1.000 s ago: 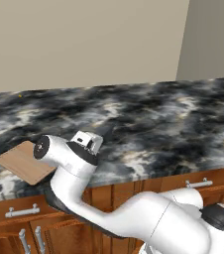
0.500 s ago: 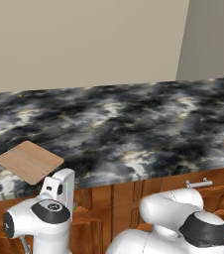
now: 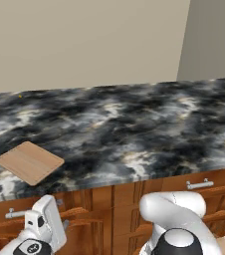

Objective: Open the drawer on the left and place the cutting tools on the cutting board.

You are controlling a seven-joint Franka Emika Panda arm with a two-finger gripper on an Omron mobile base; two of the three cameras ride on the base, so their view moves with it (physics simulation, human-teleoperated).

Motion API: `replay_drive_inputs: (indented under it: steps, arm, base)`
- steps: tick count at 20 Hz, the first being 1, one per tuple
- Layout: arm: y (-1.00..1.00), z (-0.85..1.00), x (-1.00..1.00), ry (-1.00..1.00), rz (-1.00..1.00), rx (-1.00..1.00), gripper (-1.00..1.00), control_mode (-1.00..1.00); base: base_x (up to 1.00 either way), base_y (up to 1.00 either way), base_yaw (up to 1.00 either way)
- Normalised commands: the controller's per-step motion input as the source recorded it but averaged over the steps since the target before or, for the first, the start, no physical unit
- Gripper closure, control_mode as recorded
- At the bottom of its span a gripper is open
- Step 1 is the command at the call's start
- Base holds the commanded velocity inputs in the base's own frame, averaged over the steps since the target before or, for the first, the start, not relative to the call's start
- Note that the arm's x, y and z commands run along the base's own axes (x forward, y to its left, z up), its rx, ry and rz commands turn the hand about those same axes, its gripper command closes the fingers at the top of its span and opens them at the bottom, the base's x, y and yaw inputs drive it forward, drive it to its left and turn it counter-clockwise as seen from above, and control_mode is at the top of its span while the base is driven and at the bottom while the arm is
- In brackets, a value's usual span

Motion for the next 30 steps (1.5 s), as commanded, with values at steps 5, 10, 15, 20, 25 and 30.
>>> replay_drive_inputs:
  steps: [5, 10, 15, 20, 25, 30]
  arm:
    - [0.31, -0.50, 0.03, -0.11, 0.04, -0.08, -1.00, -1.00]
    - [0.26, -0.52, 0.23, -0.10, 0.08, -0.01, -1.00, -1.00]
    - [0.18, -0.34, 0.50, -0.15, 0.15, 0.01, -1.00, -1.00]
    - [0.21, -0.30, 0.51, -0.17, 0.22, 0.05, -1.00, -1.00]
    - [0.35, -0.40, 0.32, -0.12, 0.21, 0.02, -1.00, -1.00]
    - [0.50, -0.43, 0.27, -0.05, 0.17, 0.03, -1.00, -1.00]
  base:
    - [0.00, 0.00, 0.00]
    - [0.00, 0.00, 0.00]
    - [0.00, 0.00, 0.00]
    - [0.00, 0.00, 0.00]
    - [0.00, 0.00, 0.00]
    - [0.00, 0.00, 0.00]
